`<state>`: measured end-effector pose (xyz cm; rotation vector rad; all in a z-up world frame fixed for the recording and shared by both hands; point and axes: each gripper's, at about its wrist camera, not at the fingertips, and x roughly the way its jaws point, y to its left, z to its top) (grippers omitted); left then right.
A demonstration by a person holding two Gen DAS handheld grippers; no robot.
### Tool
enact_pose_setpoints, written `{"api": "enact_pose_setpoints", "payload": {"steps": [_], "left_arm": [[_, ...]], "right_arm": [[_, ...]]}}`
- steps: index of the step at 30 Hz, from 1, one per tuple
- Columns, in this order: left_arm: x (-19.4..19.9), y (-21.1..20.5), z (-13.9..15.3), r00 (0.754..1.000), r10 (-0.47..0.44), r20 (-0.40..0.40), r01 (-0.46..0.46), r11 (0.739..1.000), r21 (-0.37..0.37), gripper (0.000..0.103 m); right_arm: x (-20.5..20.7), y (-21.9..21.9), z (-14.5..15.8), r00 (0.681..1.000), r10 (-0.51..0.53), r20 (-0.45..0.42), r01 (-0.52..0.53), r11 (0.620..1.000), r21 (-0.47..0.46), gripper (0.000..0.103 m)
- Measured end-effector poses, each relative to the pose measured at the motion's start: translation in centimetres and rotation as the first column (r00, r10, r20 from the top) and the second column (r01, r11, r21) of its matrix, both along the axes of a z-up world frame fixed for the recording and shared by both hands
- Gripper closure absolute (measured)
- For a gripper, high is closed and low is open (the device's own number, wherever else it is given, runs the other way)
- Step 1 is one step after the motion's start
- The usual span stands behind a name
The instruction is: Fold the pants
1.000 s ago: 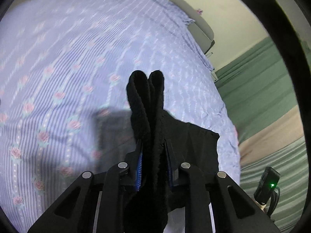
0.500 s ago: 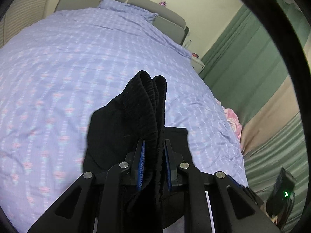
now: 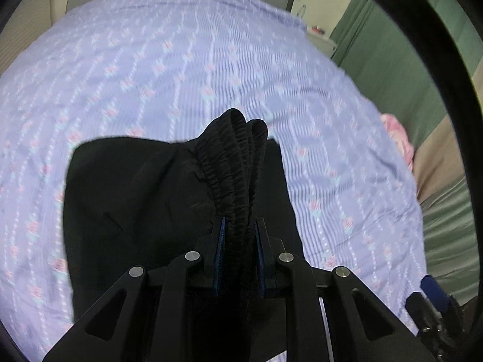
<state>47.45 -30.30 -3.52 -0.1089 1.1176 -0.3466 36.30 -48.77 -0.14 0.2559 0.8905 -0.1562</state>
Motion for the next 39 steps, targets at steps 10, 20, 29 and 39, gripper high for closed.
{"api": "enact_pose_setpoints", "payload": {"steps": [10, 20, 29, 39], "left_arm": [[-0.7, -1.7, -0.1, 0.998, -0.022, -0.051, 0.017, 0.995, -0.093, 0.047], [-6.5, 5.9, 2.7, 0.989, -0.006, 0.147, -0.02, 0.985, 0.172, 0.033], [-7.8, 11.2, -0.5, 0.993, 0.077, 0.084, -0.092, 0.978, 0.185, 0.033], [-6.8, 11.5, -2.8, 0.995, 0.067, 0.068, -0.077, 0.985, 0.155, 0.033]], "right_arm": [[-0.1, -3.3, -3.6, 0.997, -0.046, -0.065, 0.049, 0.998, 0.046, 0.038], [3.0, 0.1, -3.5, 0.991, 0.133, 0.009, -0.134, 0.987, 0.093, 0.038], [9.2, 4.4, -7.9, 0.945, 0.324, -0.033, -0.31, 0.926, 0.213, 0.055], [11.1, 5.1, -11.1, 0.941, 0.32, -0.111, -0.275, 0.913, 0.301, 0.061]]}}
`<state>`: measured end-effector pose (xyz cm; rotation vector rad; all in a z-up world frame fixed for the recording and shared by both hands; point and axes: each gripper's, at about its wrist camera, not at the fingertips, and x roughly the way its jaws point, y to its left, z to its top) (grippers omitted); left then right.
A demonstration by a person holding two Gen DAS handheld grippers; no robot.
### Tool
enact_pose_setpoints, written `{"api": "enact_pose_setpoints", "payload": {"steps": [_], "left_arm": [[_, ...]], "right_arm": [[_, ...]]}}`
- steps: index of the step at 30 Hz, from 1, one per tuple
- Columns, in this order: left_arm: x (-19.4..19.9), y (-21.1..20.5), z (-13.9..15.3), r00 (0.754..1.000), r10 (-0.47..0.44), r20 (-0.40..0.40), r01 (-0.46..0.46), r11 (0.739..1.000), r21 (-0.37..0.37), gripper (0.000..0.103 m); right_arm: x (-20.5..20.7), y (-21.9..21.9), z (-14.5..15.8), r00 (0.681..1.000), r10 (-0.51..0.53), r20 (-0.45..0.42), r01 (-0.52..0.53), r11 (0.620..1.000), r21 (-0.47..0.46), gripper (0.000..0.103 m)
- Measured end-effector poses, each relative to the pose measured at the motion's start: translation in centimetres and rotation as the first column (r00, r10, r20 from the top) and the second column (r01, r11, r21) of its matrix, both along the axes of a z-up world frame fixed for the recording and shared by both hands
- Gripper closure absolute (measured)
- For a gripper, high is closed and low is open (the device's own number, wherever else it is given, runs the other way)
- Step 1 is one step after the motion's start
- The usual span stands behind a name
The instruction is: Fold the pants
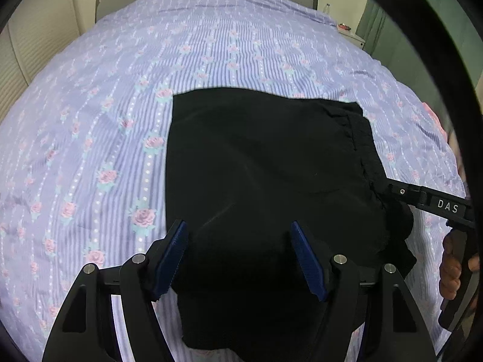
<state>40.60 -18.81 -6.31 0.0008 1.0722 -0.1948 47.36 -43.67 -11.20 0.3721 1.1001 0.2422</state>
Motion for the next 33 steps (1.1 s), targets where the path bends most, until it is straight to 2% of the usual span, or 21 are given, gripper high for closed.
{"api": "enact_pose_setpoints", "payload": {"steps": [2, 3, 7, 10, 14, 17, 19, 21, 24, 29, 32, 33], "left_arm": [[0.1, 0.0, -0.5, 1.0, 0.001, -0.019, -0.001, 1.0, 0.002, 0.033], [0.1, 0.1, -0.7, 1.0, 0.002, -0.022, -0.002, 1.0, 0.006, 0.033], [-0.3, -0.1, -1.0, 0.999, -0.003, -0.037, 0.003, 1.0, 0.011, 0.033], [-0.5, -0.2, -1.1, 0.999, -0.004, -0.044, 0.004, 1.0, 0.0, 0.033], [-0.7, -0.4, -1.0, 0.999, -0.002, -0.054, 0.001, 1.0, -0.012, 0.033], [-0.9, -0.5, -1.0, 0.998, -0.003, -0.061, 0.002, 1.0, -0.019, 0.033], [-1.0, -0.7, -1.0, 0.998, -0.006, -0.063, 0.004, 1.0, -0.024, 0.033], [-1.2, -0.9, -1.2, 0.998, -0.009, -0.067, 0.007, 1.0, -0.023, 0.033], [-1.4, -1.3, -1.5, 0.997, -0.01, -0.078, 0.009, 1.0, -0.02, 0.033], [-2.1, -1.6, -1.9, 0.995, -0.013, -0.097, 0.012, 1.0, -0.015, 0.033], [-2.6, -1.6, -1.9, 0.995, -0.016, -0.096, 0.015, 1.0, -0.007, 0.033], [-2.8, -1.6, -1.7, 0.995, -0.015, -0.095, 0.014, 1.0, -0.002, 0.033]], "right_arm": [[-0.1, -0.1, 0.1, 1.0, -0.012, -0.012, 0.012, 1.0, 0.012, 0.066], [-0.2, -0.2, 0.4, 1.0, -0.02, -0.013, 0.02, 1.0, 0.007, 0.073], [-0.3, -0.6, 1.5, 0.999, -0.045, 0.006, 0.045, 0.999, 0.026, 0.09], [-0.4, -1.0, 2.9, 0.998, -0.049, 0.04, 0.047, 0.998, 0.036, 0.097], [-0.4, -0.8, 4.4, 0.996, -0.042, 0.085, 0.041, 0.999, 0.02, 0.098], [-0.4, -0.8, 4.7, 0.993, -0.049, 0.103, 0.055, 0.997, -0.056, 0.098], [-0.3, -1.4, 4.3, 0.993, -0.074, 0.089, 0.082, 0.993, -0.086, 0.099], [-0.4, -1.9, 3.7, 0.994, -0.08, 0.074, 0.086, 0.993, -0.077, 0.099], [-0.2, -1.9, 2.8, 0.996, -0.071, 0.062, 0.079, 0.987, -0.14, 0.099], [-0.1, -2.2, 1.4, 0.995, -0.094, 0.023, 0.096, 0.984, -0.152, 0.098], [-0.6, -2.3, 1.9, 0.995, -0.095, 0.021, 0.096, 0.993, -0.072, 0.092], [-0.9, -2.4, 2.2, 0.996, -0.09, 0.015, 0.091, 0.995, -0.039, 0.079]]}}
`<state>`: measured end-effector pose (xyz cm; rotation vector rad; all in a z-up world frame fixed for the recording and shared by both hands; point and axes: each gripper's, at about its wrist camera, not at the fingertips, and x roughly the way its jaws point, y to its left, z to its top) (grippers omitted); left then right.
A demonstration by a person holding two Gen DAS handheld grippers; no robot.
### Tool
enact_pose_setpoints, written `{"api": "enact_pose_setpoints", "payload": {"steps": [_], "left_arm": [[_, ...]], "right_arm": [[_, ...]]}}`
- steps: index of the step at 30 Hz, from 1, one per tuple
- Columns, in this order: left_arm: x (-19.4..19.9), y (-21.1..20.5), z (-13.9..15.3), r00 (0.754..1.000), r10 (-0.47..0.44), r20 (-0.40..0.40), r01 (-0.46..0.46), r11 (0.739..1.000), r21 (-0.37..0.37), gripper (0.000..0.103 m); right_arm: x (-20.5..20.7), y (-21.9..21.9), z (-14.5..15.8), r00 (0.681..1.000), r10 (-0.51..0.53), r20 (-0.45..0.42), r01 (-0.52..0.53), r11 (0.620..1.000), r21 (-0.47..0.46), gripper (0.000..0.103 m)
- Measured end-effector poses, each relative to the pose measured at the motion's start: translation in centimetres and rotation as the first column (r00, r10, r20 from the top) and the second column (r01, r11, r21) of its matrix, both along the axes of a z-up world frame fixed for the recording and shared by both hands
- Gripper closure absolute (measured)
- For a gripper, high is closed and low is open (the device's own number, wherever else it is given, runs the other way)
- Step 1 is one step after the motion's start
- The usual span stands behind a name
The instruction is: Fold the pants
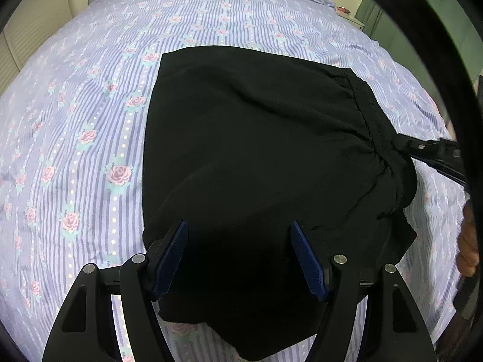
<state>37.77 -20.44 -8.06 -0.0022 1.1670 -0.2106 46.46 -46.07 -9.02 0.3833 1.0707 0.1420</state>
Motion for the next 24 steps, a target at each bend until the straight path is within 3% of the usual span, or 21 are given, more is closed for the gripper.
{"api": "enact_pose_setpoints", "payload": {"steps": [1, 2, 6, 9, 11, 15, 20, 24], "left_arm": [[-0.2, 0.0, 0.1, 1.0, -0.001, 0.004, 0.001, 1.0, 0.0, 0.033], [-0.5, 0.0, 0.3, 1.0, -0.003, 0.009, 0.003, 1.0, -0.003, 0.033], [-2.6, 0.2, 0.8, 1.0, -0.024, 0.016, 0.024, 1.0, -0.001, 0.033], [-4.0, 0.1, 0.6, 0.999, -0.04, 0.0, 0.04, 0.999, 0.024, 0.033], [-4.9, 0.2, 0.3, 0.999, -0.042, -0.014, 0.042, 0.999, 0.026, 0.033], [-5.4, 0.9, -0.3, 0.999, -0.021, -0.033, 0.022, 0.999, 0.033, 0.033], [-5.6, 1.3, -0.3, 0.999, 0.011, -0.044, -0.01, 1.0, 0.013, 0.033], [-5.5, 1.6, 0.4, 0.999, 0.016, -0.029, -0.015, 1.0, 0.012, 0.033]], "right_arm": [[-0.4, -0.1, 0.2, 1.0, 0.007, -0.005, -0.006, 0.999, 0.035, 0.062], [-0.9, -0.1, 0.3, 1.0, 0.005, -0.006, -0.004, 0.998, 0.061, 0.058], [-2.4, 0.2, -0.9, 0.998, 0.032, -0.061, -0.026, 0.995, 0.099, 0.057], [-3.1, 0.9, -1.6, 0.995, 0.058, -0.08, -0.052, 0.996, 0.074, 0.057], [-3.0, 1.2, -1.7, 0.995, 0.071, -0.067, -0.068, 0.996, 0.051, 0.059], [-3.3, 1.6, -0.1, 0.992, 0.127, -0.023, -0.128, 0.991, -0.043, 0.084], [-3.3, 2.4, 1.1, 0.986, 0.168, 0.005, -0.164, 0.967, -0.193, 0.086], [-2.8, 1.4, -0.8, 0.991, 0.124, -0.047, -0.13, 0.976, -0.173, 0.086]]}}
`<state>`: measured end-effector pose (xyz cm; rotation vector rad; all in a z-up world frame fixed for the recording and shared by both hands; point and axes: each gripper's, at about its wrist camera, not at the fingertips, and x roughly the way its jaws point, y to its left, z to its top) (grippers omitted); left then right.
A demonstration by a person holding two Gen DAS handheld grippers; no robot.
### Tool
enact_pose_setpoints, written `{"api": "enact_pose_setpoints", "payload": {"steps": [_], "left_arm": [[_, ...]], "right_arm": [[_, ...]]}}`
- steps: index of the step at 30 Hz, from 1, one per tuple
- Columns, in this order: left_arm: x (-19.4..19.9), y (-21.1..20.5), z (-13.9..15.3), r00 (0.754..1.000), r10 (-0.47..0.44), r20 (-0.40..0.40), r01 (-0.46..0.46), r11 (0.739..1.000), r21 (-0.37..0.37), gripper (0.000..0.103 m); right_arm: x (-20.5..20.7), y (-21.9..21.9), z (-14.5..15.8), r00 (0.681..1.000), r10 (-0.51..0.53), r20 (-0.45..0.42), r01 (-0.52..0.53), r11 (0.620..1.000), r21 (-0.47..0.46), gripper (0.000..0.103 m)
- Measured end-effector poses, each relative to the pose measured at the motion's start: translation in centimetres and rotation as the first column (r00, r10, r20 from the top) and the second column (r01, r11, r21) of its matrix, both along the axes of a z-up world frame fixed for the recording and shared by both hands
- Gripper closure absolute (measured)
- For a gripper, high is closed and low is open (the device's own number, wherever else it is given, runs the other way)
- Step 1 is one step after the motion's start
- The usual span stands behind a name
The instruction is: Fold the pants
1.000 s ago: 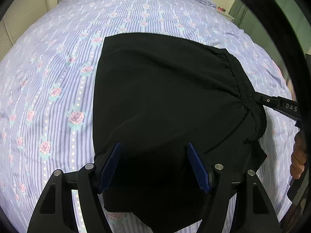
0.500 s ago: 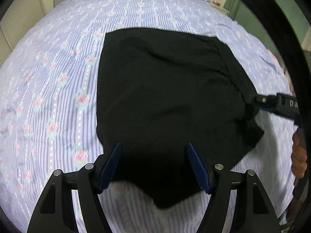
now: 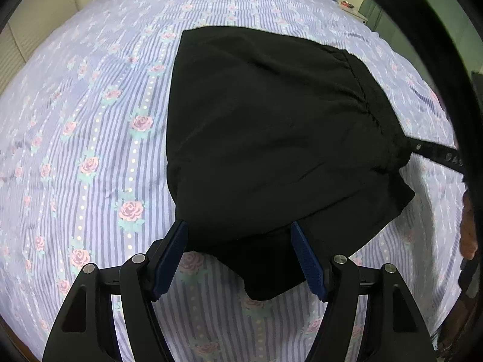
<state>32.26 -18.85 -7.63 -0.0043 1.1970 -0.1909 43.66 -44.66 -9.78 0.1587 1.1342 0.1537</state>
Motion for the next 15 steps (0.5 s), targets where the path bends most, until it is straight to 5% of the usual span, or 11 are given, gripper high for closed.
{"api": "enact_pose_setpoints", "payload": {"steps": [12, 14, 15], "left_arm": [[0.3, 1.4, 2.6, 0.999, 0.025, 0.04, -0.025, 1.0, 0.009, 0.033], [0.3, 1.7, 3.0, 0.998, 0.033, 0.05, -0.034, 0.999, 0.021, 0.033], [0.2, 1.8, 3.1, 0.998, 0.035, 0.053, -0.037, 0.999, 0.026, 0.031]], "right_arm": [[-0.4, 0.1, -0.4, 0.999, -0.035, -0.029, 0.033, 0.998, -0.059, 0.085], [-0.7, 0.6, 0.3, 1.0, -0.028, -0.004, 0.027, 0.994, -0.107, 0.076], [-0.8, 0.7, 0.6, 1.0, -0.03, 0.0, 0.03, 0.991, -0.133, 0.061]]}}
